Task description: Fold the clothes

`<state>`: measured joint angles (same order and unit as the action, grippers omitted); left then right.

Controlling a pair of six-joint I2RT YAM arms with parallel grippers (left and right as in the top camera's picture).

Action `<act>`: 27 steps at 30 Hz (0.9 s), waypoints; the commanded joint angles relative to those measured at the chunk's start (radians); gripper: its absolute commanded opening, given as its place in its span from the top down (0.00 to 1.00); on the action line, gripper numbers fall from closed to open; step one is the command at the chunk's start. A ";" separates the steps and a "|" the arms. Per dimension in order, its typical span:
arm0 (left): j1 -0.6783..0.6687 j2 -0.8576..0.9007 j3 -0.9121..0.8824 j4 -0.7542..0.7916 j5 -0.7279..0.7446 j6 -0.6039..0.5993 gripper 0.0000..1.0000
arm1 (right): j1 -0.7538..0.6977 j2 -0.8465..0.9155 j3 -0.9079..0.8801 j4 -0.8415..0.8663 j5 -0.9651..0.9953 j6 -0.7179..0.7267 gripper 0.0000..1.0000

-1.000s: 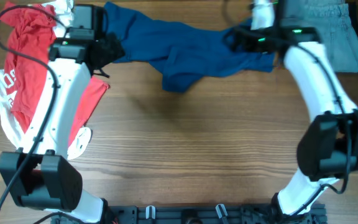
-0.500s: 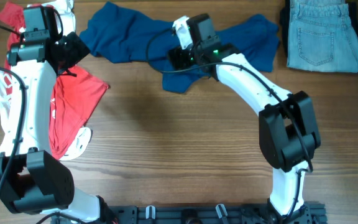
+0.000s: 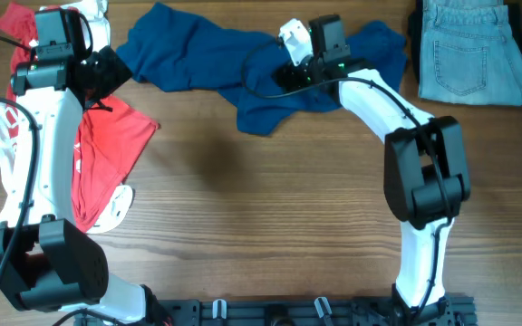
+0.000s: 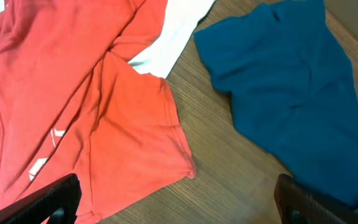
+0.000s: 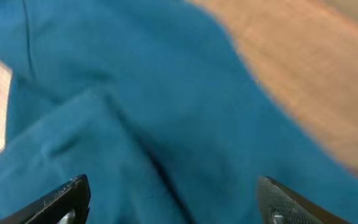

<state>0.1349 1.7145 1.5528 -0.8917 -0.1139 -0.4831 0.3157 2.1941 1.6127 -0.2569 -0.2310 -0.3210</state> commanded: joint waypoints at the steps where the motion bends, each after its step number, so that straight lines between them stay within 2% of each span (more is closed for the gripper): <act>1: 0.002 0.002 0.005 0.008 0.009 0.005 0.00 | 0.001 0.016 0.017 -0.035 -0.135 -0.073 0.16; 4: 0.002 0.002 0.005 0.007 0.009 0.005 0.00 | 0.001 0.022 0.017 -0.057 -0.137 -0.085 0.17; 9: 0.002 0.002 0.005 0.000 0.013 0.005 0.00 | 0.000 0.041 0.017 -0.079 -0.111 -0.098 0.28; 10: 0.001 0.002 0.005 -0.001 0.014 0.005 0.00 | 0.000 0.041 0.017 -0.080 -0.093 -0.098 0.34; 12: 0.000 0.002 0.005 -0.002 0.018 0.005 0.00 | -0.003 0.041 0.017 -0.078 -0.061 -0.088 0.56; 14: -0.004 0.002 0.005 -0.001 0.020 0.005 0.00 | -0.007 0.040 0.022 -0.073 -0.021 -0.044 0.71; 15: -0.006 0.002 0.005 -0.001 0.020 0.005 0.00 | -0.011 0.040 0.027 -0.078 -0.013 -0.033 0.81; 18: -0.013 0.002 0.005 0.000 0.020 0.005 0.00 | -0.024 0.022 0.049 -0.124 -0.013 -0.003 0.96; 22: -0.015 0.002 0.005 0.000 0.020 0.005 0.00 | -0.034 -0.050 0.070 -0.215 -0.035 0.045 0.96; 27: -0.020 0.002 0.005 -0.006 0.021 0.005 0.00 | -0.034 -0.192 0.071 -0.394 -0.102 0.214 0.96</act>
<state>0.1234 1.7145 1.5528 -0.8917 -0.1043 -0.4831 0.2832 2.1517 1.6520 -0.5701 -0.2703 -0.2543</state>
